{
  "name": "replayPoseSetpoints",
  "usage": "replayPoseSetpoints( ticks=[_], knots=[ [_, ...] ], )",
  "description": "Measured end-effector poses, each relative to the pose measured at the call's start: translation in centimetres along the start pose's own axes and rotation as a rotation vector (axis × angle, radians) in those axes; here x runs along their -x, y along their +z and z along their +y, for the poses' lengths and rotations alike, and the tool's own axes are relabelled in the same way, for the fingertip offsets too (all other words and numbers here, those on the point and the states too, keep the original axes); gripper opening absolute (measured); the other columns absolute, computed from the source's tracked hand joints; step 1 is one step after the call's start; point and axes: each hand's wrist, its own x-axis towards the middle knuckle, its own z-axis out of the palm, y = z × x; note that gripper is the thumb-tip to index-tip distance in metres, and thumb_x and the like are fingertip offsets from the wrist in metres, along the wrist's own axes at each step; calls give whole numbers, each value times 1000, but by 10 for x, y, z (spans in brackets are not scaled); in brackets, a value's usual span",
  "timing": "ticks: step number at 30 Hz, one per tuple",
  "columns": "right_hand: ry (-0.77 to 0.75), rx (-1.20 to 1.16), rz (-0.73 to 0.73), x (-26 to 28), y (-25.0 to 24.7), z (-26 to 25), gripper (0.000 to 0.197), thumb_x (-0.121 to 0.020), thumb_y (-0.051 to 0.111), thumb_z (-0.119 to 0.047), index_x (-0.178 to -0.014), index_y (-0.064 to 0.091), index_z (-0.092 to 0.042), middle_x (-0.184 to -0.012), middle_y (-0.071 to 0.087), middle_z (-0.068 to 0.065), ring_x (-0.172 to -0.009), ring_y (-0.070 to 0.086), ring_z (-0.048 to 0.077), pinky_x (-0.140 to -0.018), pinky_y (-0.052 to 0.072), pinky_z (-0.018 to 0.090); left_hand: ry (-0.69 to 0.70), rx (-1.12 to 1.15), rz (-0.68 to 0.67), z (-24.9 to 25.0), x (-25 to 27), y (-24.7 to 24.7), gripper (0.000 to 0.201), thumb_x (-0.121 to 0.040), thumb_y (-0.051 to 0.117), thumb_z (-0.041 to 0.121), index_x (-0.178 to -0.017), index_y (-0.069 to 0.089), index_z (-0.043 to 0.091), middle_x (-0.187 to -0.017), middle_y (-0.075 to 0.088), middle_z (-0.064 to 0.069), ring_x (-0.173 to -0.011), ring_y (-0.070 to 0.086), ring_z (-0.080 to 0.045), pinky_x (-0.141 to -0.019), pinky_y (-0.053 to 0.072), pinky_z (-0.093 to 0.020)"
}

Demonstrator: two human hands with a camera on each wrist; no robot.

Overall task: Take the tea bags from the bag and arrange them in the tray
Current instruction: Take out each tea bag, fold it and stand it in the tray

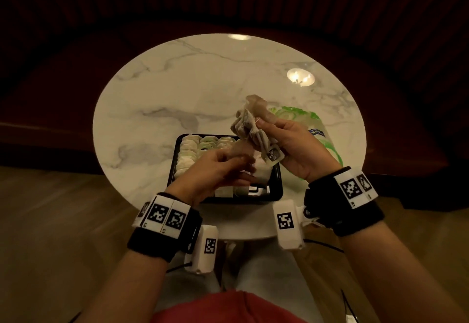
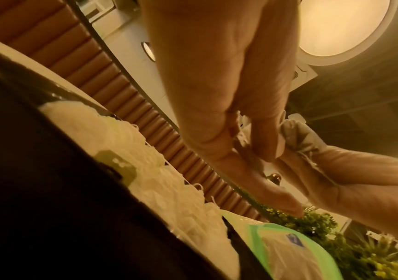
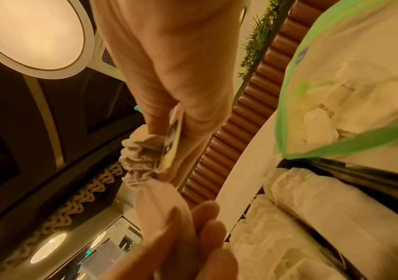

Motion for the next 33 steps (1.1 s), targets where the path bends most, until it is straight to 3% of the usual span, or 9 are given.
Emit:
replayPoseSetpoints(
  ticks=[4, 7, 10, 13, 16, 20, 24, 29, 33],
  knots=[
    [-5, -5, 46, -2, -2, 7, 27, -95, 55, -11, -115, 64, 4, -111, 68, 22, -98, 66, 30, -92, 54, 35, 37, -52, -6, 0, 13, -19, 20, -95, 53, 9, -108, 66, 2, -87, 75, -11, -86, 72, -19, -80, 59, -29],
    [19, -6, 86, -3, -6, 9, 31, -93, 57, -13, -117, 62, 7, -113, 67, 23, -96, 67, 31, -85, 58, 31, 70, -13, -1, 6, 25, -33, 26, -85, 58, 13, -108, 67, 3, -89, 74, -13, -87, 72, -22, -81, 59, -29],
    [16, 13, 98, -1, -10, 9, 33, -89, 61, -15, -115, 63, 5, -108, 69, 22, -92, 68, 29, -83, 59, 31, 104, 88, 152, 13, 26, -43, 20, -87, 57, 8, -104, 67, 4, -89, 74, -14, -82, 73, -23, -79, 60, -29],
    [24, 78, 72, 2, -9, 12, 40, -80, 67, -20, -111, 65, 5, -109, 67, 26, -103, 64, 42, -97, 51, 45, 124, 221, 320, 15, 19, -41, 24, -97, 42, -3, -104, 64, 1, -89, 74, -14, -82, 73, -24, -79, 60, -32],
    [81, 220, -39, 4, -1, 14, 38, -75, 74, -25, -104, 71, -1, -113, 63, 33, -114, 55, 53, -105, 36, 60, 99, 335, 365, 18, 14, -24, 25, -101, 37, 3, -104, 62, 1, -86, 73, -12, -79, 73, -22, -77, 61, -36],
    [162, 427, -143, 1, 8, 11, 30, -82, 70, -21, -103, 71, 0, -97, 71, 21, -88, 67, 30, -83, 54, 38, -32, 336, 233, 19, 18, -3, 40, -104, 38, 37, -106, 66, 9, -94, 75, -12, -84, 73, -24, -81, 59, -44],
    [214, 515, -150, -2, 13, 7, 9, -87, 69, -14, -94, 69, -9, -81, 71, 11, -66, 68, 15, -59, 56, 22, -96, 312, 69, 15, 21, 2, 65, -83, 45, 64, -117, 65, 12, -112, 71, -17, -103, 69, -33, -88, 55, -50],
    [121, 708, -25, -8, 17, 15, 13, -85, 71, -12, -86, 59, -14, -84, 63, 12, -74, 60, 22, -63, 48, 31, -120, 324, 111, 8, 16, 8, 49, -81, 69, 31, -123, 63, 5, -110, 71, -20, -96, 72, -29, -77, 61, -37],
    [70, 681, 62, -7, 21, 18, 20, -87, 70, -24, -88, 52, -14, -79, 57, 4, -62, 55, 11, -50, 43, 20, -74, 453, 139, 5, 13, 8, 35, -86, 66, 8, -120, 62, 3, -104, 73, -15, -89, 73, -23, -68, 61, -29]
  ],
)
